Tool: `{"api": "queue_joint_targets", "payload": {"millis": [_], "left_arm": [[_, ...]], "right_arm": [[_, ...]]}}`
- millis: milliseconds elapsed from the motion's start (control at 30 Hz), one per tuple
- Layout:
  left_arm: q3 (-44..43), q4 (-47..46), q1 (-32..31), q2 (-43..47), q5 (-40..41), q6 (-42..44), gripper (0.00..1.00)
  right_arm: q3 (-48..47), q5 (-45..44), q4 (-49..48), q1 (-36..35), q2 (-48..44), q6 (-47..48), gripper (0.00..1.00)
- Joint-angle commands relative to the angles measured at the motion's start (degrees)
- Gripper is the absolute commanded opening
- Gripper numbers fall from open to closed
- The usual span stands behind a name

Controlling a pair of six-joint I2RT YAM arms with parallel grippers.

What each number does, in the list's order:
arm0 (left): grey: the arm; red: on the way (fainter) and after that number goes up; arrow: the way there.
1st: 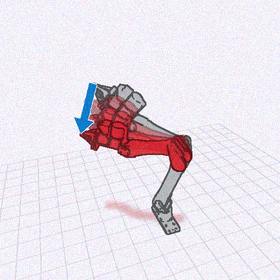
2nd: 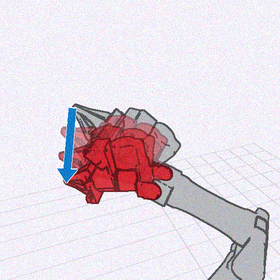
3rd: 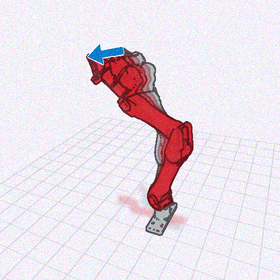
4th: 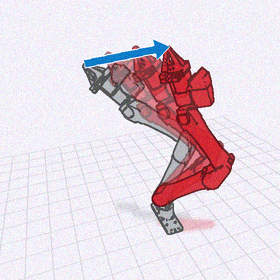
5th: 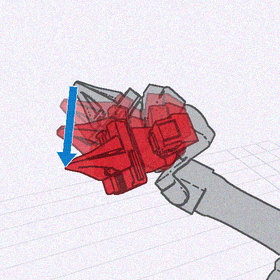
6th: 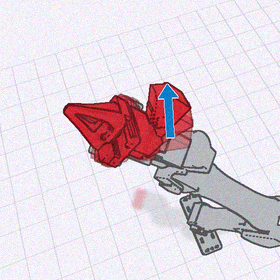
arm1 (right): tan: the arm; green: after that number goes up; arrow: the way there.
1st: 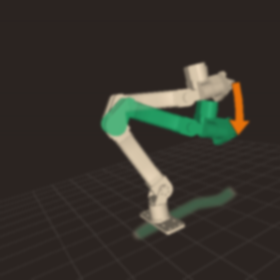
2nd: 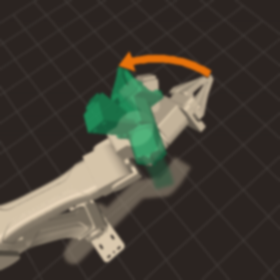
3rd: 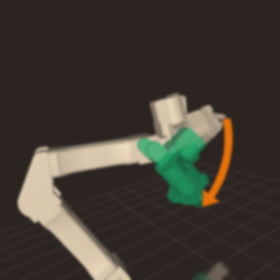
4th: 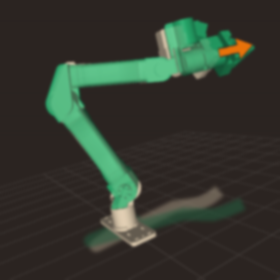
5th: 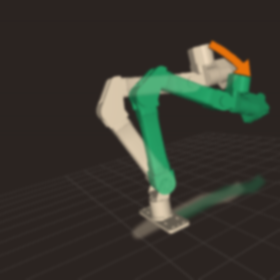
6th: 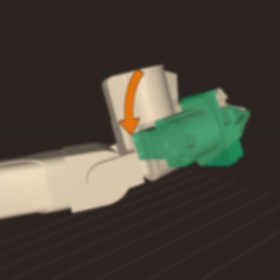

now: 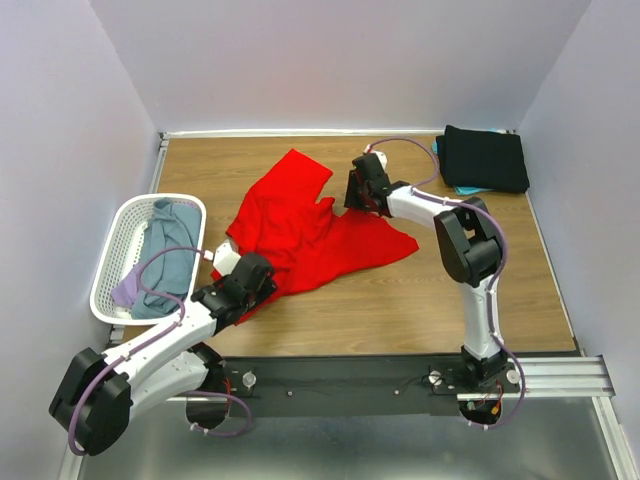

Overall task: Fold and stack the t-shirts
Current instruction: Flatten the tshirt out

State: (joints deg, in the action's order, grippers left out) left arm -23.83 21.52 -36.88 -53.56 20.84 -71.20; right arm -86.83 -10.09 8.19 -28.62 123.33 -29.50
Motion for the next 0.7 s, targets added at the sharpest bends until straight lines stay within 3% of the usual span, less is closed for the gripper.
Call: {"api": "queue_joint_targets", "payload": {"millis": [0, 300, 533, 667], "left_arm": [[1.33, -1.39, -0.38, 0.65, 0.78, -0.34, 0.50], [1.51, -2.00, -0.38, 0.65, 0.69, -0.08, 0.50], [0.72, -3.59, -0.38, -1.02, 0.08, 1.41, 0.50], [-0.07, -4.47, -0.38, -1.37, -0.27, 2.64, 0.47]], "right_arm": [[0.43, -5.91, 0.60, -1.43, 1.65, 1.37, 0.55], [1.04, -10.82, 4.20, -2.32, 3.50, 1.02, 0.28], [0.35, -13.90, 5.52, -2.32, 1.66, 2.95, 0.00], [0.17, -16.19, 6.32, -0.83, -1.23, 3.74, 0.01]]}}
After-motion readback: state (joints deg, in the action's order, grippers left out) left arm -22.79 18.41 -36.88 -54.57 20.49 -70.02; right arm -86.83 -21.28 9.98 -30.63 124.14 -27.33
